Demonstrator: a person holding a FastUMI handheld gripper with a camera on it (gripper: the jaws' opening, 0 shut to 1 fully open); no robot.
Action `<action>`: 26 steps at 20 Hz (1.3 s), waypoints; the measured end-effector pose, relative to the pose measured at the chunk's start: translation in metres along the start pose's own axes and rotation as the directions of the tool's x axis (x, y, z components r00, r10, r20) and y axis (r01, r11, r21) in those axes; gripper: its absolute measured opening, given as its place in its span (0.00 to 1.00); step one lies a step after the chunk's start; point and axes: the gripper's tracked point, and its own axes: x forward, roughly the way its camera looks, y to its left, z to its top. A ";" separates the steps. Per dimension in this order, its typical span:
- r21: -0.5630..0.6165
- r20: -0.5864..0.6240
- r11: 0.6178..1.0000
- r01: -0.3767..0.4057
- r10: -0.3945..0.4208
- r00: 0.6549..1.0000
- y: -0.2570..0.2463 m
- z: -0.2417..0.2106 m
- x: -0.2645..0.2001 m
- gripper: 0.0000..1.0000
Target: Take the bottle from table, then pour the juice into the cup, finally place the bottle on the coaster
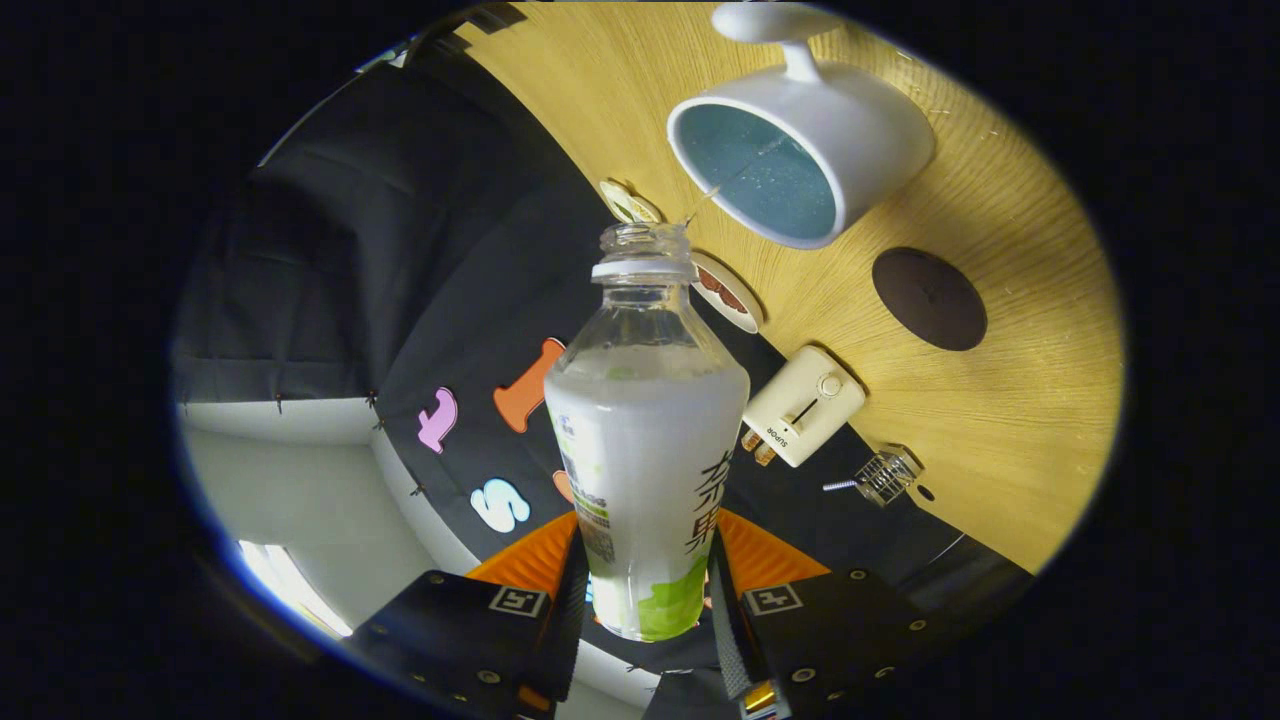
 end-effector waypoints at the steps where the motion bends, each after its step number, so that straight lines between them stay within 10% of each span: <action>1: 0.004 0.003 1.000 -0.004 0.004 1.000 -0.001 0.000 0.001 0.57; 16: -0.327 0.036 0.928 0.180 -0.178 0.983 -0.069 0.024 -0.003 0.57; 26: -0.829 0.056 0.542 0.138 -0.166 0.985 -0.059 0.024 0.002 0.57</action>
